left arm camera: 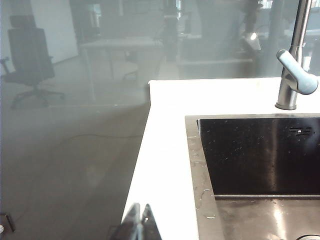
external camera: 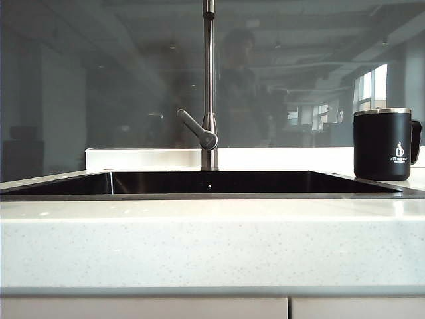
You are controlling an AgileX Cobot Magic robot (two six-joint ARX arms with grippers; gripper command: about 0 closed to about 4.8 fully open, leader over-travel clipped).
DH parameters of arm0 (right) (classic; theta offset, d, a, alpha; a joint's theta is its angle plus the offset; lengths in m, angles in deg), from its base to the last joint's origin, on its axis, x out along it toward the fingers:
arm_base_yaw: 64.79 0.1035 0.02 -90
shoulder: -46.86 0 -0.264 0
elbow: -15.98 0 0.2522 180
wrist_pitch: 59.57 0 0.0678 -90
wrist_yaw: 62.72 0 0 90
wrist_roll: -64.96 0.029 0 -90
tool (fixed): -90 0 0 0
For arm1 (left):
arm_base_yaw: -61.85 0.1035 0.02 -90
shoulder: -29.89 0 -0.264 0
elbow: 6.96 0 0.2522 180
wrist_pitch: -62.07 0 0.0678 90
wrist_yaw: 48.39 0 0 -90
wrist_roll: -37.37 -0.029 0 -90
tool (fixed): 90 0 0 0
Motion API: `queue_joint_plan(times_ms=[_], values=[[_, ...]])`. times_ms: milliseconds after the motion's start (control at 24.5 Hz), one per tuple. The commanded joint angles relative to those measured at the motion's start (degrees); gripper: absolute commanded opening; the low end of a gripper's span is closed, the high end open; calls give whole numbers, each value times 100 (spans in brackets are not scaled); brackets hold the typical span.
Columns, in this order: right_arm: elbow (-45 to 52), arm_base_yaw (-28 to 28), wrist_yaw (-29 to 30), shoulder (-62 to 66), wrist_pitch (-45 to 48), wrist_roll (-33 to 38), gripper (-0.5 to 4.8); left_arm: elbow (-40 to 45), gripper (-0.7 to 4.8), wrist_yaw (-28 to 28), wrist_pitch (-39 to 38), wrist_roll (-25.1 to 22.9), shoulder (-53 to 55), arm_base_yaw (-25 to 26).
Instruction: Pick up the mug next to the sink, go to the faucet to get some water, pour the water into the sink, and finally put the mug back to its place.
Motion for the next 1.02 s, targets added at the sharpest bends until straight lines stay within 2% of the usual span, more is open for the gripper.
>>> queue_joint_plan(times_ms=[41,163,285,408,489,571,652,1019], values=[[-22,-9,-66,-455,-275,-52,-9,-13,-4,31,72,0,2,7],[33,-20,-472,-844,-251,-470,-9,-13,-4,28,52,0,2,7],[317,-46,-490,-1320,-275,-468,-9,-13,-4,48,46,0,2,7],[931,-352,-461,-1878,-240,-466,-9,-13,-4,48,46,0,2,7],[1318,-645,-225,-2179,-216,-264,-8,-13,-4,48,44,0,2,9],[1600,-935,468,-2404,-219,-256,-9,-13,-4,48,44,0,2,9],[1832,-1141,881,-2623,-219,-256,-9,-13,-4,48,46,-2,2,9],[2337,-1244,1040,-2957,-83,-256,-9,-13,-4,48,44,0,2,9]])
